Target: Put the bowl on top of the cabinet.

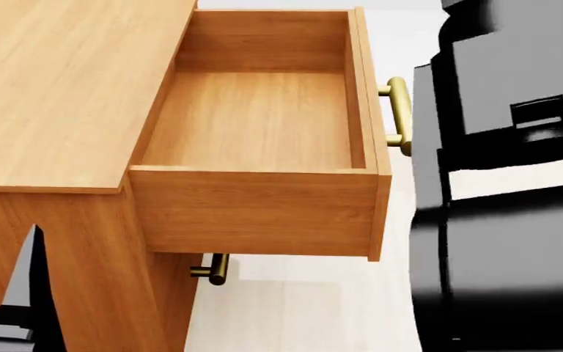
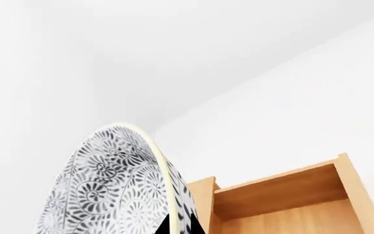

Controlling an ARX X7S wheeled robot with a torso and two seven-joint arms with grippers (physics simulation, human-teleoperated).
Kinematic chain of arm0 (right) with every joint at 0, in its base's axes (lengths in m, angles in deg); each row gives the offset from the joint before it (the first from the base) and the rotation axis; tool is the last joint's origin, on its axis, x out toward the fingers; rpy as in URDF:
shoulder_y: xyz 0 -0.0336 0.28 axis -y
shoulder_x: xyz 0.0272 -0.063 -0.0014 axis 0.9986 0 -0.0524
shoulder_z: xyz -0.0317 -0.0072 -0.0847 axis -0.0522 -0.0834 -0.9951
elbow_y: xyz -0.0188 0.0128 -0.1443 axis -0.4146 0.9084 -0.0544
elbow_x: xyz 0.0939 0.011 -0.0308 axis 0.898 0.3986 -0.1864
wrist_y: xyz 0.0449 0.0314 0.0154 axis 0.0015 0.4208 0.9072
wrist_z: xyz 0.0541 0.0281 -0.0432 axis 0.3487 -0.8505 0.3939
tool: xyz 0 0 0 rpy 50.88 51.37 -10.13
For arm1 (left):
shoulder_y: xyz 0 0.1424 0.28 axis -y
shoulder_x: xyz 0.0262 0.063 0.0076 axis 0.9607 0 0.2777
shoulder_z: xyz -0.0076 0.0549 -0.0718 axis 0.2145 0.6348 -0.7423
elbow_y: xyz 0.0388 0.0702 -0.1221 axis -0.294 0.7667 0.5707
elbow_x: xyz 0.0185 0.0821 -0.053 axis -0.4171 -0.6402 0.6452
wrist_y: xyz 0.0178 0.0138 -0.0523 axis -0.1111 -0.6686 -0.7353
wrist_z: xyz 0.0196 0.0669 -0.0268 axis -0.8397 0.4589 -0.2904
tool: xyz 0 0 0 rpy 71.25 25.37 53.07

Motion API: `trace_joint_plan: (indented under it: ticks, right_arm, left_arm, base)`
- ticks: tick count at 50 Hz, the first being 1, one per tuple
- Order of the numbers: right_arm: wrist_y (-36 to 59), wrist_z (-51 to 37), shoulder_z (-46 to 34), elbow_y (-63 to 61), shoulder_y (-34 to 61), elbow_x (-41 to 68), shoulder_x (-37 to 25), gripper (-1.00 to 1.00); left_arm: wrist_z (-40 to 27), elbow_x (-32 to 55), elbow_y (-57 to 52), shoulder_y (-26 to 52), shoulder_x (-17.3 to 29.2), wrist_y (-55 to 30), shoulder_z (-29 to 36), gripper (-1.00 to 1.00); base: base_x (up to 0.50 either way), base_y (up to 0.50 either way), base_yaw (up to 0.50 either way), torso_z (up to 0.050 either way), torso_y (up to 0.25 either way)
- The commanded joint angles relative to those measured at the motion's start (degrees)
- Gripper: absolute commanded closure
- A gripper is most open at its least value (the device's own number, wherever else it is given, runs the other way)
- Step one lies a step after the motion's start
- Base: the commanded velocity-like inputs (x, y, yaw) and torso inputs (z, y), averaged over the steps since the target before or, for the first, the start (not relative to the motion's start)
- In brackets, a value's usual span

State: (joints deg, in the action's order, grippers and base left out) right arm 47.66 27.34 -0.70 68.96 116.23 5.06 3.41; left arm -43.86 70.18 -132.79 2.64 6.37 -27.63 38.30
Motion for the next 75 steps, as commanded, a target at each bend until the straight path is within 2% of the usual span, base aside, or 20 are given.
trace_joint_plan:
  ticks: [1,5,10,40,75]
  right_arm:
    - [-10.29,5.89,-56.81,-0.07,0.12,58.89,1.37,1.00]
    - [-12.34,7.87,-67.84,-1.53,0.41,71.13,1.38,1.00]
    - [-13.56,8.77,-70.56,-3.93,0.39,75.04,1.38,1.00]
    - [-15.23,10.77,-67.95,-13.30,-1.87,75.54,1.38,1.00]
    - [-18.52,2.76,-67.23,-18.91,-3.36,75.22,1.38,1.00]
  left_arm:
    - [1.28,-0.76,1.77,0.13,-0.85,1.45,-1.14,-1.00]
    - [0.69,-0.10,1.33,0.30,-0.47,1.41,-1.67,-1.00]
    - [0.83,-0.03,1.67,0.06,-0.42,1.88,-1.79,-1.00]
    - [0.81,0.51,1.98,-0.69,0.49,3.37,-2.24,-1.00]
    - [-0.60,3.18,0.59,-1.46,3.32,5.86,-4.99,-1.00]
  base:
    - [0.00,0.00,0.00,0.000,0.000]
    - [0.00,0.00,0.00,0.000,0.000]
    - [0.00,0.00,0.00,0.000,0.000]
    - [0.00,0.00,0.00,0.000,0.000]
    - [0.00,0.00,0.00,0.000,0.000]
